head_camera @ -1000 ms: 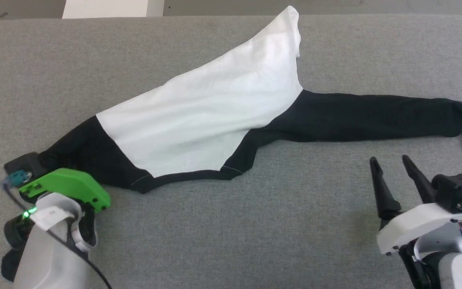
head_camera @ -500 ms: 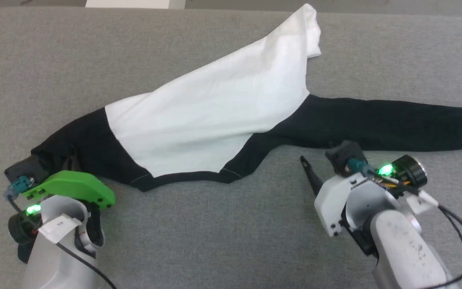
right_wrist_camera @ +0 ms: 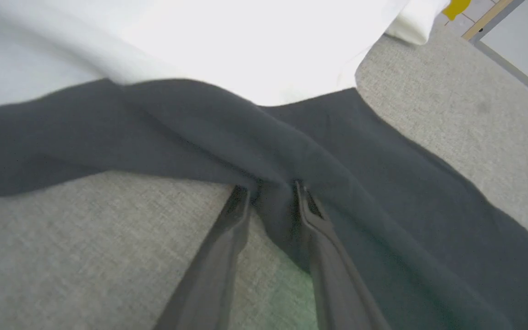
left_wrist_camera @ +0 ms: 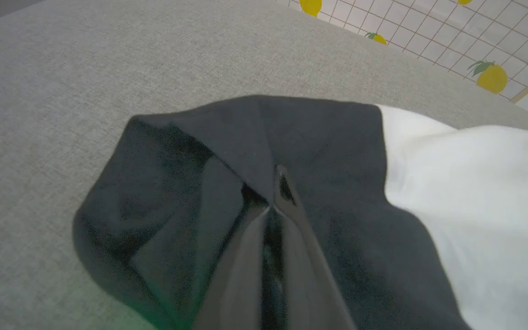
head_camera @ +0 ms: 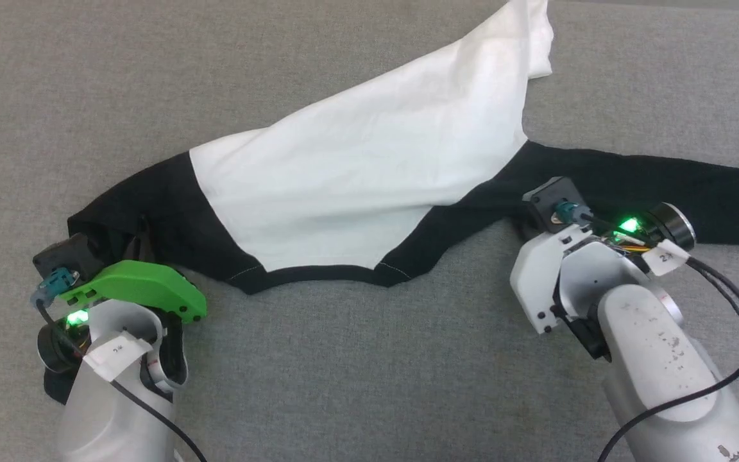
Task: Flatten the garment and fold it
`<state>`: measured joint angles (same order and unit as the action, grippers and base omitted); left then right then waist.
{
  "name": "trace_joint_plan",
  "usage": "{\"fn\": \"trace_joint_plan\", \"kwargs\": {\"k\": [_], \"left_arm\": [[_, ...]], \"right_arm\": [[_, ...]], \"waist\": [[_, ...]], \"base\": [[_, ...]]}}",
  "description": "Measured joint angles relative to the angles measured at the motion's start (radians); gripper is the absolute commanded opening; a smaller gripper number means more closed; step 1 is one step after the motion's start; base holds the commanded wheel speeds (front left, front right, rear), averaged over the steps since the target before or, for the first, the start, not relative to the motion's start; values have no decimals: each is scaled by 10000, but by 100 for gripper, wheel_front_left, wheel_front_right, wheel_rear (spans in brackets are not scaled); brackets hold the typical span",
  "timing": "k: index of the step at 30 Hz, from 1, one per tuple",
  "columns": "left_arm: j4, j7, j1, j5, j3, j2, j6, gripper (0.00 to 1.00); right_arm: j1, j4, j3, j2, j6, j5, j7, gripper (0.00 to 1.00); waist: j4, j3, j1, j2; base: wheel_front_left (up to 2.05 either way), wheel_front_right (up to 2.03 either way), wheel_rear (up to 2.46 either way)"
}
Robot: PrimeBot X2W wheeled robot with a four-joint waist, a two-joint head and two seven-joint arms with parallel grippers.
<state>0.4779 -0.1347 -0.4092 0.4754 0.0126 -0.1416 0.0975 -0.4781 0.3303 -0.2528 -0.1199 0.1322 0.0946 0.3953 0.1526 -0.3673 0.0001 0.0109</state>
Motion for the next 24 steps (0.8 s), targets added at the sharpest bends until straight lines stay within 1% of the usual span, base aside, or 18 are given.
{"fn": "trace_joint_plan", "kwargs": {"k": [3, 5, 8, 11, 14, 17, 21, 24], "left_arm": [[-38, -186, 12, 0, -6, -33, -58, 0], [-217, -336, 86, 0, 0, -102, -142, 0], [-744, -401, 253, 56, 29, -263, -364, 0], [-1664, -188, 419, 531, 100, -320, -761, 0], [-3026, 571, 608, 941, 46, -368, -999, 0], [-4491, 1825, 646, 1396, -98, -631, -1145, 0], [-5914, 3404, 452, 2393, -153, -757, -1139, 0], [-6544, 4263, -199, 2780, -148, -867, -941, 0]], "right_arm": [[93, -65, 268, -54, 0, -161, -278, 0], [348, -359, 422, -102, 0, -295, -587, 0], [852, -1099, 673, -201, 2, -508, -890, 0], [1375, -2153, 922, -301, 2, -807, -932, 0], [1749, -3415, 1162, -545, 2, -1060, -752, 0], [1816, -4809, 1411, -1060, 0, -1197, -244, 0], [1556, -6086, 1551, -1810, 0, -1386, 658, 0], [782, -6592, 1567, -2429, 0, -1620, 1313, 0]], "waist": [[-41, 153, 0, 0], [-94, 340, 0, 0], [-178, 668, 0, 0], [-269, 1052, -1, 0], [-367, 1470, -1, 0], [-481, 1913, -1, 0], [-631, 2364, -1, 0], [-769, 2550, -2, 0]], "base": [[0, 0, 0], [0, 0, 0], [0, 0, 0], [0, 0, 0], [0, 0, 0], [0, 0, 0], [0, 0, 0], [0, 0, 0]]}}
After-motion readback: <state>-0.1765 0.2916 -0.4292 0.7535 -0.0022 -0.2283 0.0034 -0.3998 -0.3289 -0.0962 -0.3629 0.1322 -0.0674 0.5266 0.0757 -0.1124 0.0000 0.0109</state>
